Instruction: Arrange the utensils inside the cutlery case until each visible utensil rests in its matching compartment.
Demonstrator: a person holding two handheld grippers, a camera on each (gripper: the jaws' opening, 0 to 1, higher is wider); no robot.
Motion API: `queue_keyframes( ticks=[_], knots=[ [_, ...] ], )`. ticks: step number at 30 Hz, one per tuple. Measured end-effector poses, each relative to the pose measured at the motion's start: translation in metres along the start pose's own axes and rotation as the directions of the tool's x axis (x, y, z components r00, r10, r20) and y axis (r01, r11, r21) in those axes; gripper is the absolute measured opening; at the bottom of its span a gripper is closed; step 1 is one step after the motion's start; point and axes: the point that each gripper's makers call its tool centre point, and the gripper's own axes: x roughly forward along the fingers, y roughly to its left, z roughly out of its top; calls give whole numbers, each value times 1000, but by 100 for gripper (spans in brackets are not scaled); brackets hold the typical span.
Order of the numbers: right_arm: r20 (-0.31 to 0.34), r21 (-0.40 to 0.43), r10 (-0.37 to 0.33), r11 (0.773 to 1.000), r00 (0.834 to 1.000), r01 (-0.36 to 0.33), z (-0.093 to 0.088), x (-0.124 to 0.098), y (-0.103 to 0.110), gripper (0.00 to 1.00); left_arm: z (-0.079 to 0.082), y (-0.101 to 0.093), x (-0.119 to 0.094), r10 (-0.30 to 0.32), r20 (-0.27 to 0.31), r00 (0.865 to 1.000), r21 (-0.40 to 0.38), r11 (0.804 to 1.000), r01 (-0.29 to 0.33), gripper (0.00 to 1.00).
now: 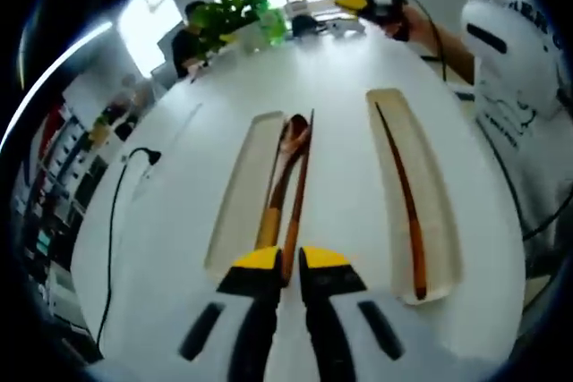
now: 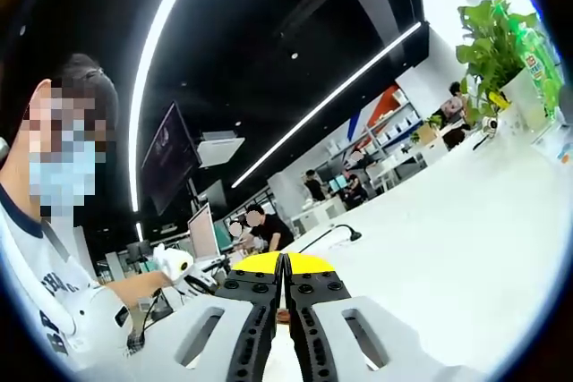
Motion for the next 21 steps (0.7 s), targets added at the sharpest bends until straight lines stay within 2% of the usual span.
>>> queue_keyframes(
  ticks=[21],
  knots=[
    [-6, 22, 3, 1000, 1000, -3, -3, 2, -3, 0, -12, -2, 18, -59, -47, 997, -13, 998, 59, 11]
  ],
)
